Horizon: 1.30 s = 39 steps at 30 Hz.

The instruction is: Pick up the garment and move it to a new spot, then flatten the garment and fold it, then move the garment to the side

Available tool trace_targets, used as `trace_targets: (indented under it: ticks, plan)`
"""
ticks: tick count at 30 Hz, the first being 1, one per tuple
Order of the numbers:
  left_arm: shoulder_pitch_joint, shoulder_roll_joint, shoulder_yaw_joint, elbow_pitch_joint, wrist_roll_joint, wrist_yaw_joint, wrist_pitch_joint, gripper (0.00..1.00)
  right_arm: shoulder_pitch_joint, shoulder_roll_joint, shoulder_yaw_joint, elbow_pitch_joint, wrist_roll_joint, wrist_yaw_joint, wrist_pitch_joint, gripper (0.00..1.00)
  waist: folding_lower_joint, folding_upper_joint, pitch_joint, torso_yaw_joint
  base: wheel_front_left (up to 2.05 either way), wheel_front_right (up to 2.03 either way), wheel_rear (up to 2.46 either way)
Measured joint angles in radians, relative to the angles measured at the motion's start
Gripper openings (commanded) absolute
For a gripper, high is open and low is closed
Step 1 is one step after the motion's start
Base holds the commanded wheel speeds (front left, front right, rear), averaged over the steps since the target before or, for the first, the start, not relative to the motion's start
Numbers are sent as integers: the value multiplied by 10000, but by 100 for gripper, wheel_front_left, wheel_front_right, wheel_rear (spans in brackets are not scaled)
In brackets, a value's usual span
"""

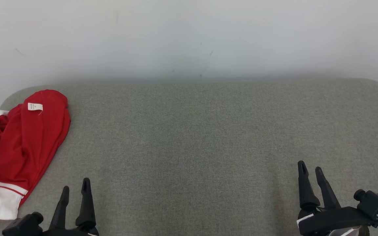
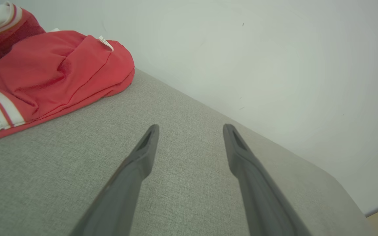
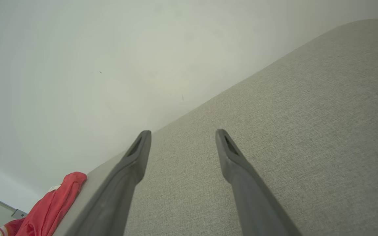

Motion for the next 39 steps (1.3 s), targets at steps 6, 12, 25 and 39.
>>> trace_targets:
  ticks: [6, 12, 25, 39]
  plan:
    - [0, 58, -88, -56, 713, 42, -173, 100, 0, 0, 59, 23, -708, 0, -167, 100, 0, 0, -16, 3, 0, 0, 0]
    - [10, 136, -123, -136, 1337, 59, -337, 100, 0, -2, 117, 36, -1379, 0, -318, 100, 0, 0, -34, -3, 0, 0, 0]
    - [146, 232, -198, -384, 2518, 176, -625, 100, 8, -6, 150, 8, -2631, 0, -614, 100, 0, 0, -49, 3, 0, 0, 0]
    - [224, 307, -270, -522, 3662, 209, -955, 100, 40, -12, 146, -27, -3904, 0, -922, 100, 0, 0, -46, 12, 0, 0, 0]
